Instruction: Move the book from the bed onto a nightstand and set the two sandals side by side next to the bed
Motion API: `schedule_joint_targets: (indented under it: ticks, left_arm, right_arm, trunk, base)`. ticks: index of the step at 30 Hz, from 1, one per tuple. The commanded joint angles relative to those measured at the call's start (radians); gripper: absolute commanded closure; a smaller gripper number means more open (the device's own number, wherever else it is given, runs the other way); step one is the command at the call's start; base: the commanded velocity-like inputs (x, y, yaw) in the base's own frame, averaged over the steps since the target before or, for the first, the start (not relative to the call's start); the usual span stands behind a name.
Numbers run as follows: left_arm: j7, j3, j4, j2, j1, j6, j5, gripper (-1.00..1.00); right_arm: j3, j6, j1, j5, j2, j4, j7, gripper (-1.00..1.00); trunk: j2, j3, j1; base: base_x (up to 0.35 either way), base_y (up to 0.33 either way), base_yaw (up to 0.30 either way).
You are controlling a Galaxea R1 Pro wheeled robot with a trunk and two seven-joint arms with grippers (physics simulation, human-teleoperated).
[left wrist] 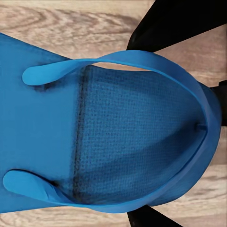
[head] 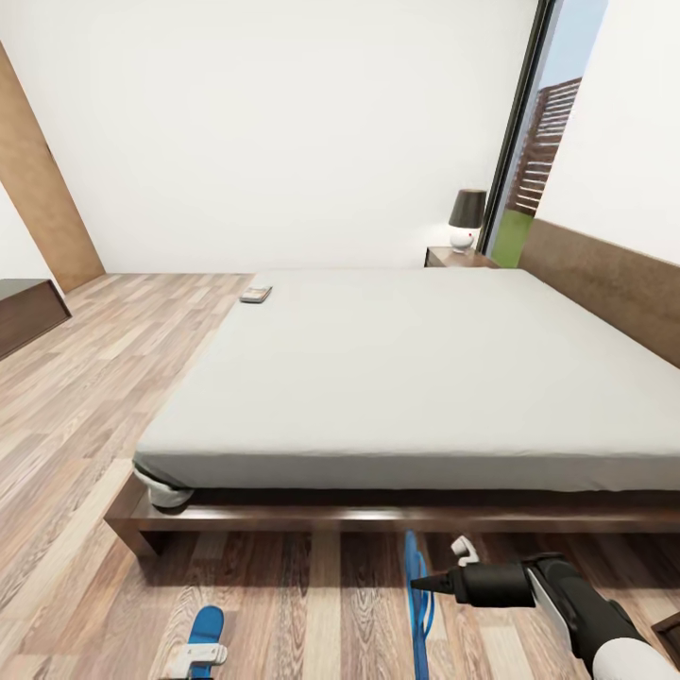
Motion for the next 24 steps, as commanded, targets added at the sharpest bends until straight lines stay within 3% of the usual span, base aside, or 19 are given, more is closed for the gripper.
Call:
schedule_joint_targets:
  ticks: [1, 17, 24]
  left_arm:
    - [-0.003, -0.008, -0.001, 0.0, 0.0, 0.001, 0.009, 1.0]
    - [-0.002, -0.008, -0.001, 0.0, -0.001, -0.001, 0.009, 1.0]
    - [-0.001, -0.008, -0.002, 0.002, -0.046, -0.007, 0.008, 1.0]
  right_arm:
    - [-0.001, 0.01, -0.001, -0.004, -0.001, 0.001, 0.0, 1.0]
    - [-0.011, 0.039, -0.004, -0.003, 0.002, 0.057, -0.007, 1.0]
    - [-0.009, 0.043, -0.015, -0.002, 0.006, 0.069, -0.026, 1.0]
  trunk:
    - [-0.008, -0.004, 0.004]
    - [-0.12, -0.054, 0.065]
    - [-0.12, -0.054, 0.065]
  base:
    - [0.0, 0.0, 0.0]
    - [0.0, 0.0, 0.0]
    - [0.0, 0.0, 0.0]
